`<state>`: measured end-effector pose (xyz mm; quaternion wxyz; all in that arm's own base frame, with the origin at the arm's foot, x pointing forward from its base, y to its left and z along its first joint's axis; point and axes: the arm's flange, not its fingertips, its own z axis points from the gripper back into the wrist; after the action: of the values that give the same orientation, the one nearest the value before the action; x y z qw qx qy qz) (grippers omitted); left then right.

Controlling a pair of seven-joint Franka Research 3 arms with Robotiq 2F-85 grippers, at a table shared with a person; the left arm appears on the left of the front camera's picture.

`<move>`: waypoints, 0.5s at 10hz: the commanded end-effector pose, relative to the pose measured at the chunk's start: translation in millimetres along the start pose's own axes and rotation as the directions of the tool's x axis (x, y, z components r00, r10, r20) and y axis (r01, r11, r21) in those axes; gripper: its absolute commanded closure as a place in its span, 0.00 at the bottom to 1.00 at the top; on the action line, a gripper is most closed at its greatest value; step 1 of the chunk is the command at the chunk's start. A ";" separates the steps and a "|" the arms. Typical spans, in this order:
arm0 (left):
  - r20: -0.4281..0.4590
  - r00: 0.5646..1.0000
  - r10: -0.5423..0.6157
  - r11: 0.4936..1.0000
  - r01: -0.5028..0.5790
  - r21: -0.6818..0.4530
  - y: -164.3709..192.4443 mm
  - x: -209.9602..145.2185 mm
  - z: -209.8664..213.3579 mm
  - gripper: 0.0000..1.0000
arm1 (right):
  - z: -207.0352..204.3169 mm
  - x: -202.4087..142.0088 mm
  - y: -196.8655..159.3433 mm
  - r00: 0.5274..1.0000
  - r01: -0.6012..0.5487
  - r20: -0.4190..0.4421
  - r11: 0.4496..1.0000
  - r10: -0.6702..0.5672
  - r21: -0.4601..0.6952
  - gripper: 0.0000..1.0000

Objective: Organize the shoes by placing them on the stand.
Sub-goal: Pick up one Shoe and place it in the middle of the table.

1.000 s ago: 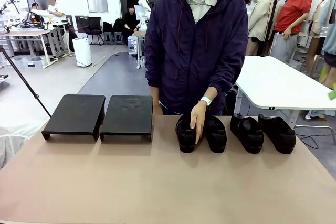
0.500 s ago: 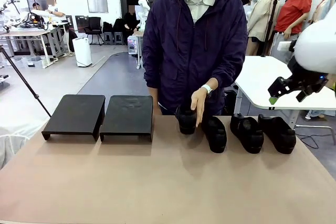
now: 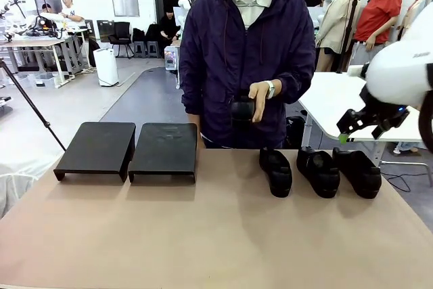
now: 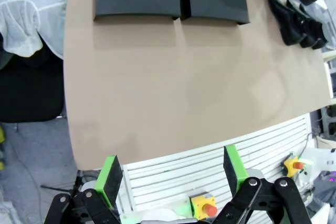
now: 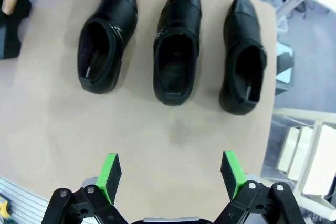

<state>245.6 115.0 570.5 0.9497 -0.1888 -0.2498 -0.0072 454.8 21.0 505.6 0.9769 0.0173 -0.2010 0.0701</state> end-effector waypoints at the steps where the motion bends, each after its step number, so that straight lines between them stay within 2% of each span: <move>1: 0.002 1.000 -0.007 1.000 0.007 -0.002 2.2 -0.7 0.4 0.00 | -38.9 37.0 -6.7 0.999 0.038 -0.006 0.999 -0.038 0.017 0.00; 2: 0.002 1.000 -0.007 1.000 0.007 -0.002 2.2 -0.7 0.4 0.00 | -30.7 33.8 -29.1 0.998 0.066 -0.015 0.995 -0.065 0.072 0.00; 3: 0.002 1.000 -0.007 1.000 0.007 -0.002 2.2 -0.7 0.4 0.00 | -9.6 18.3 -70.2 0.991 0.130 -0.010 0.989 -0.130 0.064 0.00; 5: 0.002 1.000 -0.007 1.000 0.007 -0.002 2.2 -0.7 0.4 0.00 | 23.5 -33.0 -148.7 0.971 0.230 -0.099 0.967 -0.219 0.113 0.00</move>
<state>245.3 115.3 570.5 0.9494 -0.1896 -0.2502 -0.0072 463.0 -97.7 502.4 0.9822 0.0745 -0.1715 -0.0184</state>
